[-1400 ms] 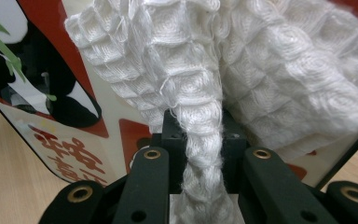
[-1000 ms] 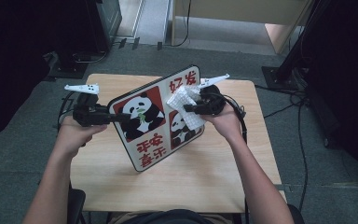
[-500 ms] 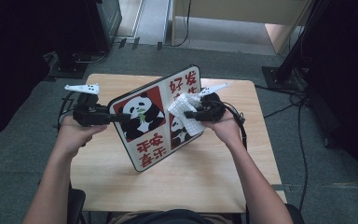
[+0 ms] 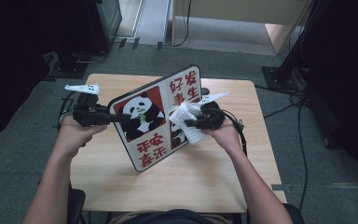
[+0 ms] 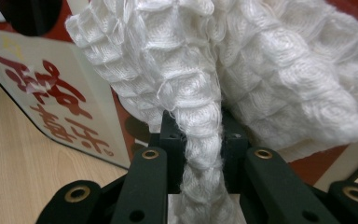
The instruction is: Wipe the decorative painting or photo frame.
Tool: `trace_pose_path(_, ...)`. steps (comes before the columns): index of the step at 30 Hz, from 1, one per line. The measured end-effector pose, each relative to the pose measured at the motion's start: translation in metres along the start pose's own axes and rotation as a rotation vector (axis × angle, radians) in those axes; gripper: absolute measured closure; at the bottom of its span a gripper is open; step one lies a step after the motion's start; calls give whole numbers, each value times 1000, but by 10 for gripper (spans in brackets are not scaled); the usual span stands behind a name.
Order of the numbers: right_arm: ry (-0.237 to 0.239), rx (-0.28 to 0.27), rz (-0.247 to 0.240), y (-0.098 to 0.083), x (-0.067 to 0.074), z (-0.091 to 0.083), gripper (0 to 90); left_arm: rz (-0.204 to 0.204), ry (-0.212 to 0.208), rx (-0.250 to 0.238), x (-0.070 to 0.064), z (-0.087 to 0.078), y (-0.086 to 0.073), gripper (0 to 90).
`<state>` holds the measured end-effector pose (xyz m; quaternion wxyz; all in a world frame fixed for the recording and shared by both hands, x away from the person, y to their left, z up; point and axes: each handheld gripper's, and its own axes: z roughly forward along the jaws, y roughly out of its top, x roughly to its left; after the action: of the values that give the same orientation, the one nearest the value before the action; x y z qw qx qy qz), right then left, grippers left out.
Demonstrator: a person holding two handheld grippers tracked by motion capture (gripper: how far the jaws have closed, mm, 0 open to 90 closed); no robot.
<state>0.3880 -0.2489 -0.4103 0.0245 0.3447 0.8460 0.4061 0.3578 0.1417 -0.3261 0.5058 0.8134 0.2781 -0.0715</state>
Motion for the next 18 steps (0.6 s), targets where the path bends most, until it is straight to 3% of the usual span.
trace_pose_path(18, 14, 68, 31, -29, -6, 19, 767, -1, 1, 0, 0, 0, 0, 755)
